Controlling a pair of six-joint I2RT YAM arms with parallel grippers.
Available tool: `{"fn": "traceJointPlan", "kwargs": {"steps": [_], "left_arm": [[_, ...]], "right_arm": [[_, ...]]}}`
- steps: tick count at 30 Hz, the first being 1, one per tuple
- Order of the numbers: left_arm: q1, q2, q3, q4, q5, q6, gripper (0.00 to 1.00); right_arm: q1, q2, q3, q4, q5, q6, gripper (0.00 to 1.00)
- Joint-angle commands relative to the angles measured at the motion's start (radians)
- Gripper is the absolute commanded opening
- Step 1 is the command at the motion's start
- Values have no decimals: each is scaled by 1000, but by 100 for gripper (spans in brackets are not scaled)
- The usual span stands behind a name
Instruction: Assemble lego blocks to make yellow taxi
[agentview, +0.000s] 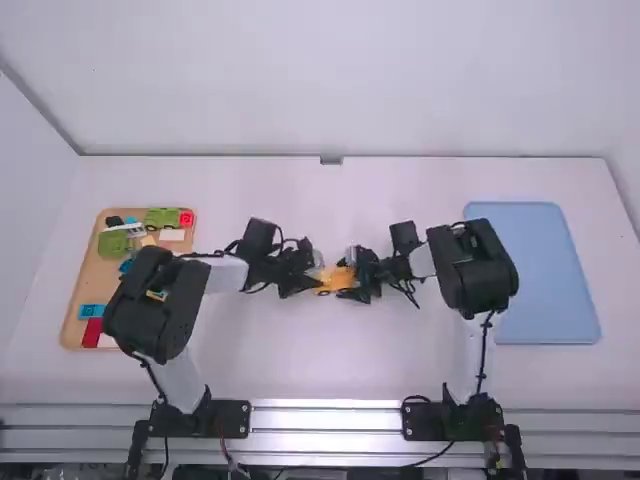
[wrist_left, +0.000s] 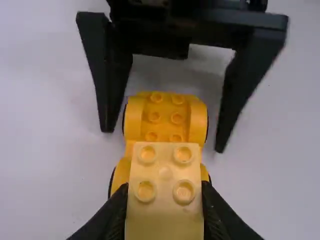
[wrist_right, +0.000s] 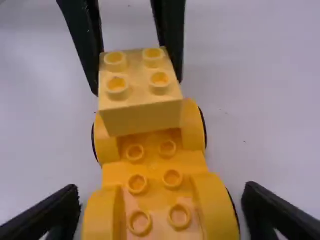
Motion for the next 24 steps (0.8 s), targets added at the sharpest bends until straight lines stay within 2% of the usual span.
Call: {"fn": "traceJointPlan", "kwargs": {"steps": [1, 6, 9, 15, 18, 24], "left_arm": [[-1, -30, -23, 8, 22, 10, 6], [0, -30, -28, 14, 22, 11, 4], [0, -29, -28, 27, 16, 11, 3], [19, -28, -27, 71, 24, 44, 2], [55, -28, -26, 115, 99, 45, 2], [88, 22, 38, 75, 150, 50, 2]], "right_arm": [[16, 17, 8, -3, -27, -13, 65], [29, 17, 5, -3, -13, -14, 38], [23, 17, 4, -3, -14, -10, 31], [-3, 17, 5, 5, -17, 66, 33], [-22, 17, 5, 40, -2, 148, 34], [-24, 17, 4, 50, 13, 168, 34]]}}
